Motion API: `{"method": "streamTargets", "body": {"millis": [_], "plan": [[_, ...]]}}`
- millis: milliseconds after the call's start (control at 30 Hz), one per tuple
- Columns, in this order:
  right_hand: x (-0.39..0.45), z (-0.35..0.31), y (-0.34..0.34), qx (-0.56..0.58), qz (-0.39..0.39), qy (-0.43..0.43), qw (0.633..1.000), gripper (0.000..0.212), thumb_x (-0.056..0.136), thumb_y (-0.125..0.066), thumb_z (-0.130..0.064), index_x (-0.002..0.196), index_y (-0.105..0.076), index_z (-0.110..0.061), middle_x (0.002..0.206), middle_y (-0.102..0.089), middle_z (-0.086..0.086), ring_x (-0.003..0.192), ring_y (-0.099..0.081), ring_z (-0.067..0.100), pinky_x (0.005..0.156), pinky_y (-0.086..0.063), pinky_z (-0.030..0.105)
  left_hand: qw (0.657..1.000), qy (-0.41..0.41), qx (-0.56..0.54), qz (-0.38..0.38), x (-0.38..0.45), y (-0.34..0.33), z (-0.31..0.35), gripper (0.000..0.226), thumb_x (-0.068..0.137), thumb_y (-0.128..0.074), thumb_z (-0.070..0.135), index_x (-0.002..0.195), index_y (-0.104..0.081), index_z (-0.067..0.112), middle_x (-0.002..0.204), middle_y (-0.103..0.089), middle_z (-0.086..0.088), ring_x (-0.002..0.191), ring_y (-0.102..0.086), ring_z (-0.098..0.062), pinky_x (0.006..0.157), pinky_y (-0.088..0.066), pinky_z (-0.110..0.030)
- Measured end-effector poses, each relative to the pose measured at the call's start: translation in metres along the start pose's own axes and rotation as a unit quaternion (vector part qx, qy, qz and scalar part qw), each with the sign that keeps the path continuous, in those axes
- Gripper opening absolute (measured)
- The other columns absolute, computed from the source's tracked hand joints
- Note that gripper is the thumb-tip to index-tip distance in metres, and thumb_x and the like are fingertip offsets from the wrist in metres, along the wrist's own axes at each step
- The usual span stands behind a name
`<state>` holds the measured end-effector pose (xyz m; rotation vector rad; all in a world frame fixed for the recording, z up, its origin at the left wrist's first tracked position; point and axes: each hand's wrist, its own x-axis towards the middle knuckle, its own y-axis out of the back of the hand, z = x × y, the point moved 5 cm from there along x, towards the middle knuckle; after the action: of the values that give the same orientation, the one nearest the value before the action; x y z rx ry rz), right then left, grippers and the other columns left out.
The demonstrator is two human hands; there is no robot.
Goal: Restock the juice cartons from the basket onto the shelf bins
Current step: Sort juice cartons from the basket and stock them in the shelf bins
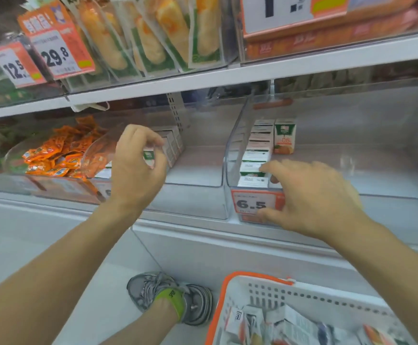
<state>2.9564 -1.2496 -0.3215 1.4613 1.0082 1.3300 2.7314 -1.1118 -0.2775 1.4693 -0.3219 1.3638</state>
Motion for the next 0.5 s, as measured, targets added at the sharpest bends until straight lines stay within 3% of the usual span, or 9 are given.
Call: {"method": "streamTargets", "body": {"millis": [100,167,233,300,367,500], "plan": [[-0.018,-0.004,-0.004,0.068,0.123,0.069,0.988,0.049,0.078,-0.076,-0.041,0.119,-0.059,-0.02,0.113,-0.059,0.003,0.105,-0.057,0.028,0.088,-0.042,0.041,0.99,0.041,-0.131,-0.044,-0.074,-0.001,0.074,0.012,0.08,-0.055,-0.005,0.085,-0.06,0.005,0.084,-0.057,-0.002,0.076,-0.051,-0.016,0.071,-0.041,-0.023],[-0.049,-0.01,0.001,0.161,0.224,0.095,0.956,0.022,0.08,-0.073,-0.018,0.1,-0.066,-0.011,0.098,-0.061,0.005,0.091,-0.058,0.026,0.078,-0.044,0.04,0.963,0.098,-0.189,-0.167,-0.137,-0.024,0.106,0.012,0.084,-0.057,0.003,0.09,-0.061,0.013,0.086,-0.056,0.005,0.079,-0.052,-0.009,0.072,-0.041,-0.019],[-0.09,-0.01,-0.007,0.265,0.227,0.071,0.934,0.006,0.083,-0.068,-0.007,0.088,-0.066,-0.01,0.084,-0.062,0.001,0.077,-0.057,0.017,0.074,-0.045,0.029,0.909,0.13,-0.214,-0.333,-0.206,-0.052,0.132,0.012,0.09,-0.058,0.015,0.1,-0.059,0.022,0.095,-0.053,0.013,0.088,-0.052,-0.004,0.076,-0.039,-0.017],[-0.132,0.0,-0.035,0.368,0.153,-0.008,0.917,0.01,0.084,-0.068,-0.004,0.084,-0.065,-0.013,0.078,-0.062,-0.005,0.069,-0.056,0.009,0.069,-0.045,0.018,0.847,0.147,-0.215,-0.463,-0.27,-0.072,0.148,0.018,0.093,-0.059,0.026,0.111,-0.057,0.028,0.105,-0.049,0.016,0.099,-0.049,0.0,0.084,-0.036,-0.016],[-0.18,0.013,-0.083,0.388,0.038,-0.081,0.917,0.013,0.085,-0.069,-0.008,0.083,-0.065,-0.021,0.077,-0.063,-0.011,0.07,-0.059,0.009,0.066,-0.045,0.015,0.796,0.15,-0.189,-0.556,-0.322,-0.082,0.157,0.029,0.093,-0.061,0.032,0.121,-0.056,0.026,0.115,-0.048,0.012,0.11,-0.048,-0.005,0.091,-0.038,-0.019],[-0.276,0.022,-0.168,0.355,-0.212,-0.12,0.902,0.005,0.089,-0.069,-0.023,0.091,-0.066,-0.027,0.084,-0.065,-0.012,0.076,-0.061,0.004,0.073,-0.054,0.031,0.698,0.171,-0.158,-0.677,-0.388,-0.078,0.164,0.053,0.088,-0.067,0.044,0.134,-0.051,0.024,0.131,-0.046,0.005,0.127,-0.041,-0.015,0.108,-0.035,-0.031]]}}
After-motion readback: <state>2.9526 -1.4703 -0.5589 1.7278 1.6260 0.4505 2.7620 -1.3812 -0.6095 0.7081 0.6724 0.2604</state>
